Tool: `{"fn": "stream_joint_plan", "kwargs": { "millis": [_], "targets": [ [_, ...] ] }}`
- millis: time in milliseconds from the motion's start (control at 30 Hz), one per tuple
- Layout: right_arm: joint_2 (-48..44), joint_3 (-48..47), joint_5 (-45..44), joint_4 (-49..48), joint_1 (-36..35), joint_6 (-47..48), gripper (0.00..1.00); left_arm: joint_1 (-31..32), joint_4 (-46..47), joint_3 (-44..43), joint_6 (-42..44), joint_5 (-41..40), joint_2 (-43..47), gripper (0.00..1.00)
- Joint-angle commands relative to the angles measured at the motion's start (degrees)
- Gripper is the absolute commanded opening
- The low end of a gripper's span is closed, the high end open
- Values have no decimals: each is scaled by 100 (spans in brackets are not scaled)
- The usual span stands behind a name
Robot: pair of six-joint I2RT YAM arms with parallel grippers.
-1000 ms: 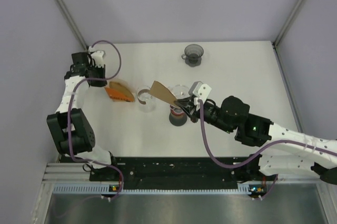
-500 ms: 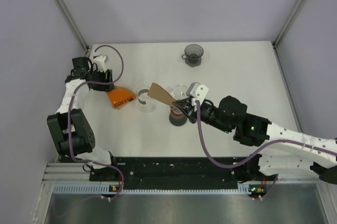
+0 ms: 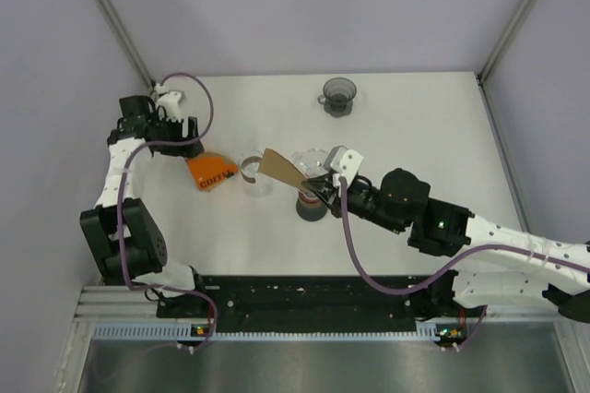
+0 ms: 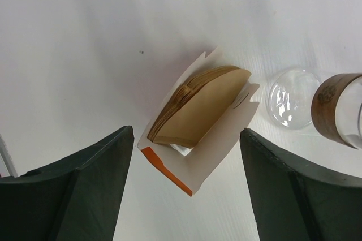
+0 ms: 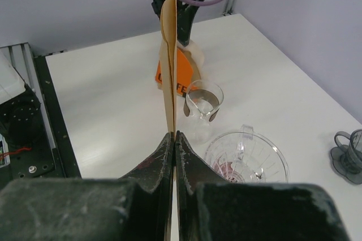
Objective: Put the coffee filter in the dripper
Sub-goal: Place the coffee filter holder at the center of the board, then place the coffee filter at the coffee filter holder.
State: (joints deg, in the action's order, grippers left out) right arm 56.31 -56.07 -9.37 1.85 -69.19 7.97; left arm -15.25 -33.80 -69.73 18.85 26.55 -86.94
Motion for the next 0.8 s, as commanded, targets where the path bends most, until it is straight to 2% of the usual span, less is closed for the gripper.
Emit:
{"fn": "stream_joint_plan", "kwargs": {
  "millis": [0, 67, 133, 267, 367, 433, 567, 767],
  "targets": [
    [20, -246, -13, -18, 55, 82, 0, -22, -143, -820, -512, 44, 396, 82],
    [46, -272, -4, -18, 46, 117, 0, -31, -468, -1277, -759, 227, 624, 83],
    [99, -325, 75, -9, 54, 161, 0, -31, -671, -1630, -848, 937, 905, 82],
    [204, -466, 706, 35, 63, 319, 0, -14, -1091, -2104, -814, 3008, 1573, 86],
    [205, -562, 910, 44, 63, 416, 0, 170, -2162, -2649, -305, 4172, 1776, 88],
    [178, -589, 1129, 61, 81, 495, 0, 381, -2613, -2826, -216, 4184, 1908, 84],
    [143, -694, 999, 158, 99, 636, 0, 925, -3395, -3177, 83, 3614, 2101, 73],
    [275, -923, 1322, 185, 107, 698, 0, 1770, -3844, -3643, 136, 3147, 2374, 66]
  ]
}}
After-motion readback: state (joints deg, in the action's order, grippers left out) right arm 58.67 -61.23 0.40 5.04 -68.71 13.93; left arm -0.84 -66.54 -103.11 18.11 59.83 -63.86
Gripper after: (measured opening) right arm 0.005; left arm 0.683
